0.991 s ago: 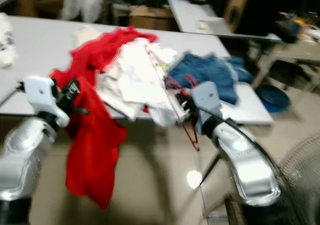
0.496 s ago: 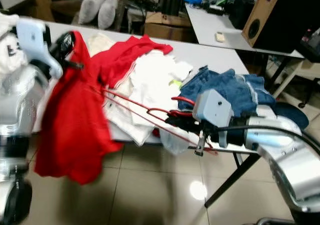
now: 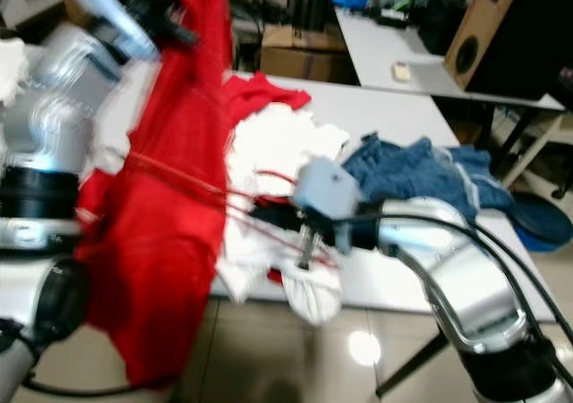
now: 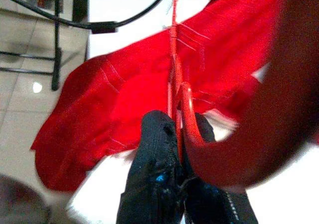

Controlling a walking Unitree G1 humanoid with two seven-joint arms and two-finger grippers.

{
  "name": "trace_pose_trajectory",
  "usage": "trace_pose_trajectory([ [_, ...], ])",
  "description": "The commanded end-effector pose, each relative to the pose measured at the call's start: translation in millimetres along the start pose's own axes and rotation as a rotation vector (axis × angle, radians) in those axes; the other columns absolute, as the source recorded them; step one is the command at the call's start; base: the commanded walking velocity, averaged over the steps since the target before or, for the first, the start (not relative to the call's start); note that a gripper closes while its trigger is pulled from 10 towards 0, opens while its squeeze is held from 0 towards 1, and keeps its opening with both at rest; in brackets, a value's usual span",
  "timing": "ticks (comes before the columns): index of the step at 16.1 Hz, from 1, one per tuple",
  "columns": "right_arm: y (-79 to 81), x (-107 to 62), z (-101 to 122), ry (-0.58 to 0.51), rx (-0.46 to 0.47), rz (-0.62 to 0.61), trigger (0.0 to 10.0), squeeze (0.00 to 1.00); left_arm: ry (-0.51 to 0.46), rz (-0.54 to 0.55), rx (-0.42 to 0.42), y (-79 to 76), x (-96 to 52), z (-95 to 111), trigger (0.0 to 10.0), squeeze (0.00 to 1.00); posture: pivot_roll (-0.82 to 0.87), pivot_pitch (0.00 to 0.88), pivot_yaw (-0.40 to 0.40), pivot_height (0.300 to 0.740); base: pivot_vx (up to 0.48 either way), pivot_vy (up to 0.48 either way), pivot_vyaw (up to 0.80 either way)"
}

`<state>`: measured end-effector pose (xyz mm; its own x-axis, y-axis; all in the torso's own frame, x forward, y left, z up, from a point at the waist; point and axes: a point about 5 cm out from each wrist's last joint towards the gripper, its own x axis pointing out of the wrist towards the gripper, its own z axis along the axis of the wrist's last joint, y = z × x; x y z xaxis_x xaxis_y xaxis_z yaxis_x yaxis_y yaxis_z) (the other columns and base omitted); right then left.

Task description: Hang hanger

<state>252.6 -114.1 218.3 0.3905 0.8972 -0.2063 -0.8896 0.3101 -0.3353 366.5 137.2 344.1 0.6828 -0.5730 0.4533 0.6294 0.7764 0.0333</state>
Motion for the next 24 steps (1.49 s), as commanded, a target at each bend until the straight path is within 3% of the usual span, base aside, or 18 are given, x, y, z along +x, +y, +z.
trace_pose_trajectory([
  [1,-6.7,-1.5,-2.3,0.024,-0.018,-0.043,10.0,0.00,-0.076,-0.142,-0.008,-26.4,19.3,22.5,10.0,0.00,-0.04,0.000,-0.067,0.740,0.424,0.000,0.00],
  [4,-11.0,4.6,0.2,0.008,-0.031,-0.064,10.0,0.00,-0.089,-0.150,0.021,-28.0,24.6,32.2,10.0,0.00,-0.04,0.000,-0.064,0.740,0.235,0.000,0.00],
  [7,-33.5,16.2,1.7,0.016,-0.034,-0.137,10.0,0.00,-0.042,-0.215,0.066,-28.7,13.4,30.3,10.0,0.00,-0.04,0.000,-0.047,0.740,0.000,0.000,0.00],
  [11,-93.4,19.7,8.5,0.086,-0.097,-0.389,10.0,0.00,-0.106,-0.282,0.053,-37.5,9.8,42.2,10.0,0.00,-0.04,0.000,-0.052,0.740,0.000,0.000,0.00],
  [13,-134.7,8.2,20.0,0.187,-0.243,-0.636,10.0,0.00,-0.223,-0.295,0.034,-39.8,9.0,62.5,10.0,0.00,-0.04,0.000,-0.061,0.740,0.000,0.000,0.00],
  [14,-166.6,-8.8,33.1,0.271,-0.415,-0.865,10.0,0.00,-0.327,-0.306,0.005,-41.3,6.2,80.0,10.0,0.00,-0.04,0.000,-0.066,0.740,0.000,0.000,0.00],
  [15,-185.0,-23.8,64.0,0.157,-0.533,-1.062,10.0,0.00,-0.415,-0.295,-0.019,-39.1,1.8,95.5,10.0,0.00,-0.03,0.000,-0.072,0.740,0.000,0.000,0.00],
  [17,-186.5,-36.2,113.7,-0.161,-0.619,-1.174,10.0,0.00,-0.527,-0.275,-0.056,-34.1,-8.0,111.1,10.0,0.00,-0.04,0.000,-0.075,0.740,0.000,0.000,0.00],
  [18,-183.2,-35.4,122.3,-0.206,-0.672,-1.142,10.0,0.00,-0.562,-0.262,-0.064,-33.0,-11.4,114.5,10.0,0.00,-0.04,0.000,-0.077,0.740,0.000,0.000,0.00],
  [19,-181.1,-22.6,110.0,-0.171,-0.656,-1.018,10.0,0.00,-0.569,-0.265,-0.071,-32.7,-15.1,114.9,10.0,0.00,-0.04,0.000,-0.074,0.740,0.000,0.000,0.00],
  [21,-179.8,-13.7,96.6,-0.121,-0.682,-0.964,10.0,0.00,-0.549,-0.256,-0.073,-32.2,-16.0,110.3,10.0,0.00,-0.04,0.000,-0.074,0.740,0.000,0.000,0.00],
  [22,-175.5,-3.4,72.0,-0.081,-0.684,-0.908,10.0,0.00,-0.465,-0.243,-0.073,-33.5,-15.0,92.2,10.0,0.00,-0.04,0.000,-0.076,0.740,0.000,0.000,0.00],
  [24,-162.0,4.4,39.2,-0.044,-0.634,-0.814,10.0,0.00,-0.166,-0.192,0.063,-37.5,-13.0,33.8,10.0,0.00,-0.04,0.000,-0.072,0.740,0.000,0.000,0.00],
])
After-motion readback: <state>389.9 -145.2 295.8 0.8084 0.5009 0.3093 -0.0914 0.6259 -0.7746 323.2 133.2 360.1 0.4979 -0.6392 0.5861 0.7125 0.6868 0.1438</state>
